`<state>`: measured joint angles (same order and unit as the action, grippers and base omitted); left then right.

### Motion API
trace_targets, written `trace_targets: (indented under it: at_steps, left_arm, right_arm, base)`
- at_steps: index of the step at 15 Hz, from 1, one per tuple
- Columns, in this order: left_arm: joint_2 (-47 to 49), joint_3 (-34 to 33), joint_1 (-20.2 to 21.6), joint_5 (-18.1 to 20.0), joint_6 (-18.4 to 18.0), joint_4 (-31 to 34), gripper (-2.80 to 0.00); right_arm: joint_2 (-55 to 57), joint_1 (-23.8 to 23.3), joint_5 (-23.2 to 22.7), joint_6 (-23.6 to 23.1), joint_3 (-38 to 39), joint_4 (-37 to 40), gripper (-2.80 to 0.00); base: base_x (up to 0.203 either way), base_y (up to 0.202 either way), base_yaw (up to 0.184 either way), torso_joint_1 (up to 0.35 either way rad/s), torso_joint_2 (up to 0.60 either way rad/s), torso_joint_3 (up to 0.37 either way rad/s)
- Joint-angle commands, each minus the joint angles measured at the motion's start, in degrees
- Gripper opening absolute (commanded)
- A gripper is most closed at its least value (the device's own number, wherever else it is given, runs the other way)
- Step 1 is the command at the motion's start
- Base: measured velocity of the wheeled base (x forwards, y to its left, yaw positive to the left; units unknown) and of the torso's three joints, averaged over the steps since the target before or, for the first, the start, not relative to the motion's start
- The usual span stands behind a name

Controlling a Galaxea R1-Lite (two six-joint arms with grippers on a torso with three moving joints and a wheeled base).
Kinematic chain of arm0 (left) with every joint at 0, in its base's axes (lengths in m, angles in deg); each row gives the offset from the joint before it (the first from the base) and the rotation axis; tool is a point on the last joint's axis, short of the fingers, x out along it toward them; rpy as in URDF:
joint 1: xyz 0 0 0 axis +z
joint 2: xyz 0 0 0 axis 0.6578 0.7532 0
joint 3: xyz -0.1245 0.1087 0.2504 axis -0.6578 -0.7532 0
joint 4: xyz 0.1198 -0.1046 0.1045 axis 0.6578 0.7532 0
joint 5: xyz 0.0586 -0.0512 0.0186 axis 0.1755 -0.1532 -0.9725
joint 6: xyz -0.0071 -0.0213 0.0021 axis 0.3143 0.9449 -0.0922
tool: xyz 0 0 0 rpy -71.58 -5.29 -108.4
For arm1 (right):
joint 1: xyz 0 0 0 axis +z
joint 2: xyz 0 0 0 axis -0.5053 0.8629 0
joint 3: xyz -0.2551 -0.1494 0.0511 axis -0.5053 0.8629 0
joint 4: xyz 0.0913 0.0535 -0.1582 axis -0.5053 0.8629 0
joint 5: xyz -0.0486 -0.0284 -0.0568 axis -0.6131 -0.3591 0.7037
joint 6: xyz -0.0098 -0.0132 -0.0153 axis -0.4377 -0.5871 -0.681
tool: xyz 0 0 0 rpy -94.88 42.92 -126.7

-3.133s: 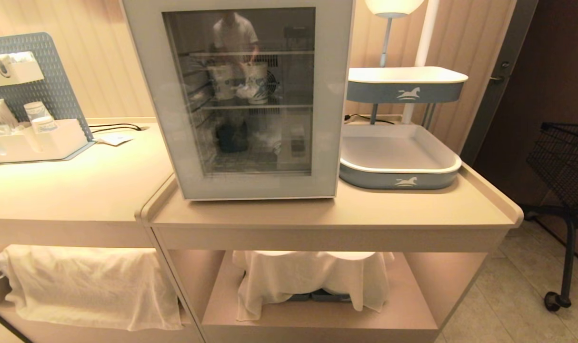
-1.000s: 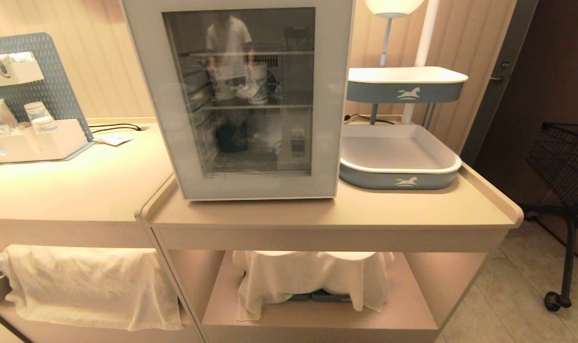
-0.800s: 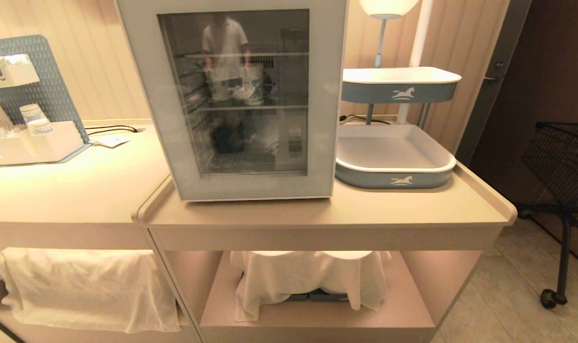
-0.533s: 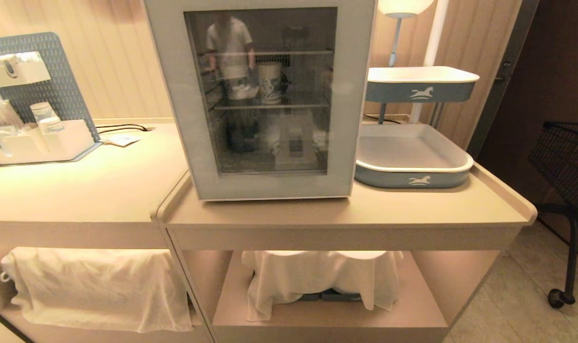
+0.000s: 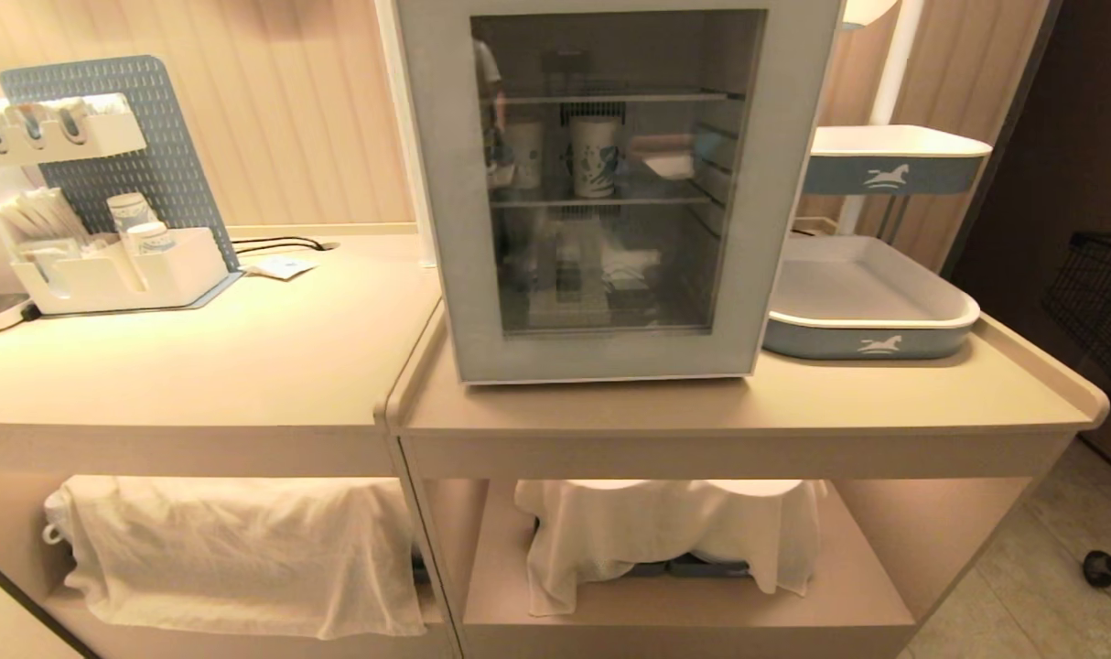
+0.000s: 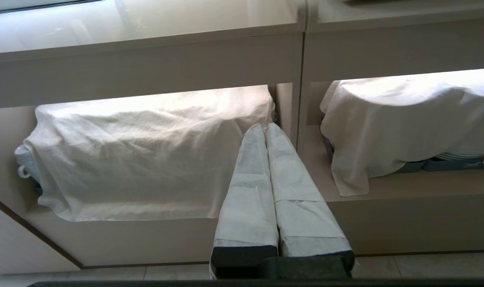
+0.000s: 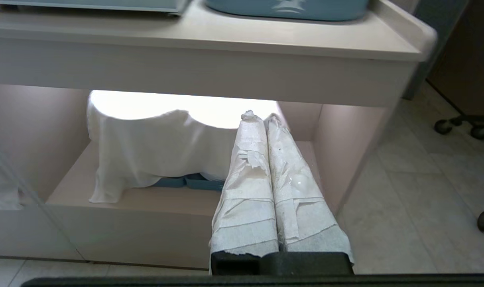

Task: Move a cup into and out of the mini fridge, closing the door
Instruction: Open the freezer door

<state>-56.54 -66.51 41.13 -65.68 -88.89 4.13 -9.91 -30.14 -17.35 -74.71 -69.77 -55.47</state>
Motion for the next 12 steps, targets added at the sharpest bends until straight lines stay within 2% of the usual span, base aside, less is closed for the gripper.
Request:
trace_targets:
  at_steps: [1, 5, 9, 12]
  left_arm:
    - [0.0, 0.0, 0.1, 0.0, 0.0, 0.0, -2.80]
    - [0.0, 0.0, 0.1, 0.0, -1.0, -0.2, -2.80]
    - [0.0, 0.0, 0.1, -0.1, -0.1, -0.2, -2.80]
    - [0.0, 0.0, 0.1, -0.3, -0.8, -0.1, -2.80]
  right_arm:
    - [0.1, 0.0, 0.2, 0.7, 0.0, 0.2, -2.80]
    - [0.1, 0.0, 0.6, 3.7, 0.0, 0.2, -2.80]
    - [0.1, 0.0, 0.6, 4.0, -0.1, 0.2, -2.80]
    - [0.1, 0.0, 0.6, 4.0, -0.1, 0.2, -2.80]
  base:
    - [0.000, 0.108, 0.000, 0.003, 0.00, 0.003]
    - [0.000, 0.014, 0.001, -0.002, 0.00, 0.001]
    - [0.000, 0.000, 0.000, 0.000, 0.00, 0.000]
    - [0.000, 0.000, 0.000, 0.000, 0.00, 0.000]
